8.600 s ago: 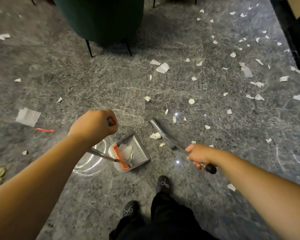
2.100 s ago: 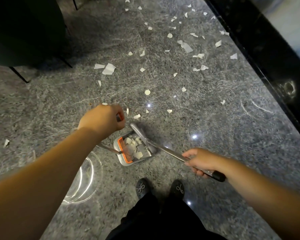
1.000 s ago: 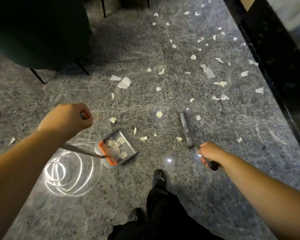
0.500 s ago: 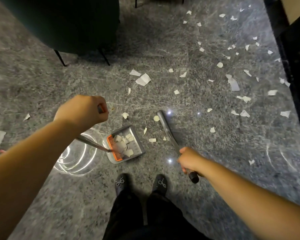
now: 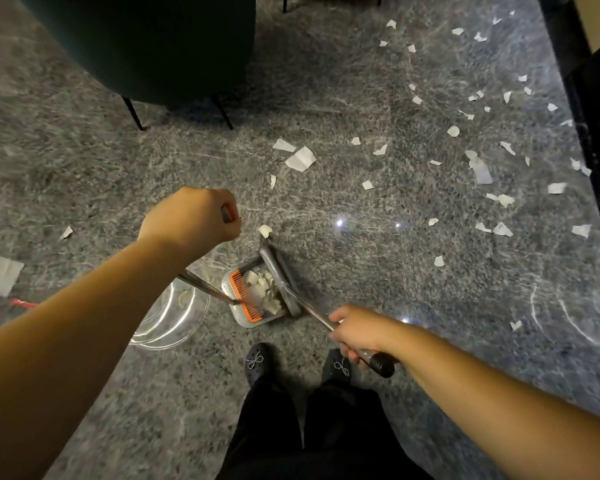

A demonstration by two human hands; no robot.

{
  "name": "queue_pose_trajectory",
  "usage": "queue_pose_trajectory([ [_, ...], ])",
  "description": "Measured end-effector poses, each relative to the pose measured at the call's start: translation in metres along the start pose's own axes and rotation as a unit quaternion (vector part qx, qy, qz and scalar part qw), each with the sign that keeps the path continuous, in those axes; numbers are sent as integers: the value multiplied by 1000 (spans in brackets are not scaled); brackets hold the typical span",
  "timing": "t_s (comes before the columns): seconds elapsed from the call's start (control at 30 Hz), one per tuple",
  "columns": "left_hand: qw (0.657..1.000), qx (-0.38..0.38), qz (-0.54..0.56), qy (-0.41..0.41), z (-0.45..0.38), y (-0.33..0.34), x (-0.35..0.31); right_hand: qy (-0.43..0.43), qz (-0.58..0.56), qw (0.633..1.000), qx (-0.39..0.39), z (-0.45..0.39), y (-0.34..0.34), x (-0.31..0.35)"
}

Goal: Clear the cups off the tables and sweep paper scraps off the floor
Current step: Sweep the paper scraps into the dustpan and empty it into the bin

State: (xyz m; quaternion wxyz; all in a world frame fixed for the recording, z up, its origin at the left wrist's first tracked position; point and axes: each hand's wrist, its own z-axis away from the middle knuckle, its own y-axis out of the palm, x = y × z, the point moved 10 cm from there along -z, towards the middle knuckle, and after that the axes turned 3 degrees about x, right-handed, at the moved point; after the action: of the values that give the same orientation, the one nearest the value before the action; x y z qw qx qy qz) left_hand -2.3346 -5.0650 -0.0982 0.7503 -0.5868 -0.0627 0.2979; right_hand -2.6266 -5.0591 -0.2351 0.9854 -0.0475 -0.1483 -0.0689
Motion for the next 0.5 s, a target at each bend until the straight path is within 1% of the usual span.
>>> queue_pose_trajectory([
  [0.03, 1000, 0, 3, 3, 0, -1, 1, -1, -32, 999, -4, 1, 2, 2],
  [0.1, 1000, 5, 6, 7, -1, -1, 0, -3, -62, 998, -15, 4, 5, 4],
  [0.33, 999, 10, 44, 17, 10, -8, 27, -5, -101, 994, -50, 23, 1, 16],
  [0.5, 996, -16, 91, -13, 20, -28, 65, -7, -133, 988, -75, 28, -6, 31],
])
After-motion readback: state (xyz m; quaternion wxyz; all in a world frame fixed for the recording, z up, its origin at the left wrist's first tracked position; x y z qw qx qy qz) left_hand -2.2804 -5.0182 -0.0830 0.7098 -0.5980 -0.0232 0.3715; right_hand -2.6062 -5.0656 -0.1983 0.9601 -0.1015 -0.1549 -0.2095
